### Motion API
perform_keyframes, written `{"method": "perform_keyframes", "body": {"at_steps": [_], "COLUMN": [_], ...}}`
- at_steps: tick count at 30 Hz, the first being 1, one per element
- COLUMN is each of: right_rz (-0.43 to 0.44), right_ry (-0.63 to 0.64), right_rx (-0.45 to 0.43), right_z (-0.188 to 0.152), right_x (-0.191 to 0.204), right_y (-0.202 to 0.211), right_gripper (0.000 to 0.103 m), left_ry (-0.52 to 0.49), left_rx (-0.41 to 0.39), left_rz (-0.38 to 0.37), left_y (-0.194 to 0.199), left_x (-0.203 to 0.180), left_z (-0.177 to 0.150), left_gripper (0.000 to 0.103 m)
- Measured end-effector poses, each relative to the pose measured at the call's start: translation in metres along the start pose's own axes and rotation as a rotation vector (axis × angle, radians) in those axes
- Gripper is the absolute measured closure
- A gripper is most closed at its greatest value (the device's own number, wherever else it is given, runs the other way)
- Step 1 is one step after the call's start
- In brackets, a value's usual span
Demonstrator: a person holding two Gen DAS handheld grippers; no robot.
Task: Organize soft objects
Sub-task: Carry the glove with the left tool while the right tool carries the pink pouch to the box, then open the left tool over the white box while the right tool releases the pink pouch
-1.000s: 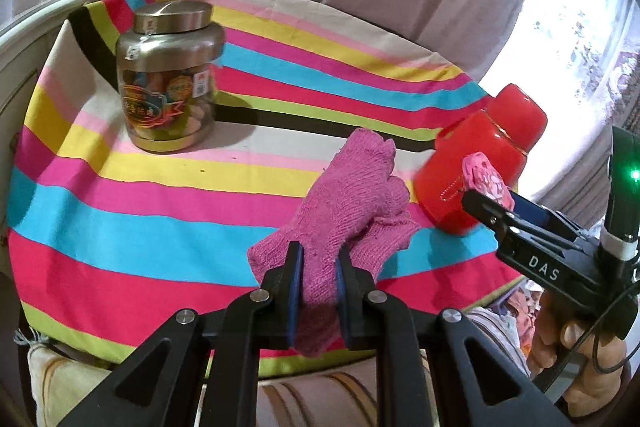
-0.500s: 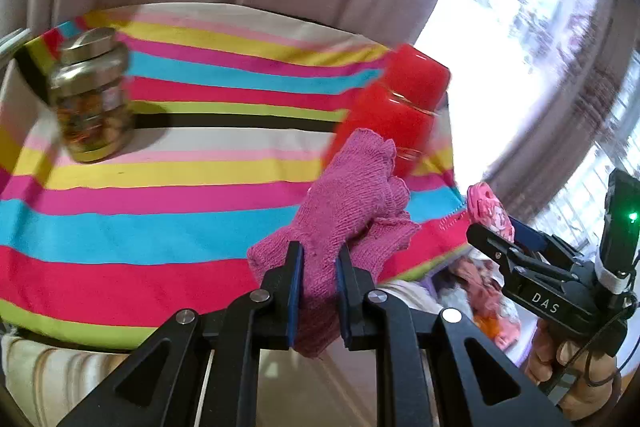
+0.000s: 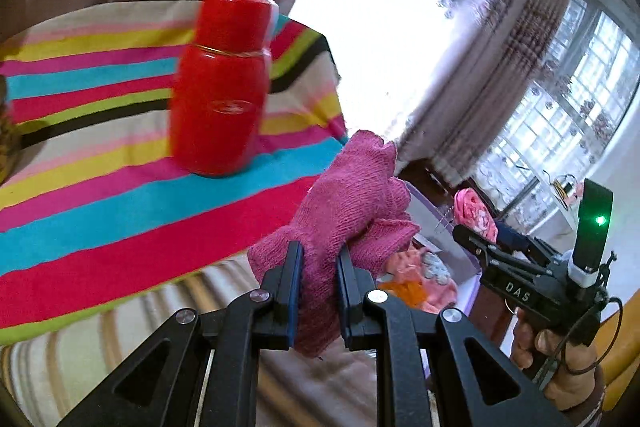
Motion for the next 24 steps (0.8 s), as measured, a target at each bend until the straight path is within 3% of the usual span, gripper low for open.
{"method": "perform_keyframes", "body": {"at_steps": [8,13,16,19,24], "right_rz": [-0.028,-0.039,-0.042,-0.052,-0.062], "right_ry": [-0.047,-0.068,-0.084,-0.092,-0.1], "right_rx": [-0.002,0.009,0.027,0.034,0.05], "right_z": [-0.001,-0.004,-0.008,-0.012,-0.025], "right_x": [-0.031,-0.038,-0.041,-0.041,-0.039], "right_y": [0.001,0.0,-0.002,-0.001,0.011], "right_gripper": [0.026,0.025,0.022,0.019,0.018], "left_ry": [0.009,0.044,0.053,0.076,0.126], "left_rx": [0.061,0.106,0.116,0.123,0.144], "left_rz": [-0.045,-0.066,-0.077,-0.088,-0.146], "left_y": [-0.046,-0.073,-0.074,-0.067,-0.042], "left_x": [-0.028,-0.033,-0.035,-0.036,-0.047], "left_z": [0.006,0.002,-0.003,-0.009,-0.04], "left_gripper": [0.084,0.056,0.046,0.038,0.036]}}
Point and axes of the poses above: each gripper's, at about its wrist camera, not at the fingertips, and y roughly against the way its jaws point, x to its left, z to its top, the point moved 9 cm from there along -y, roughly the way its jaws point, and after that the axes turned 15 degrees about -y, right-handed, at the moved point
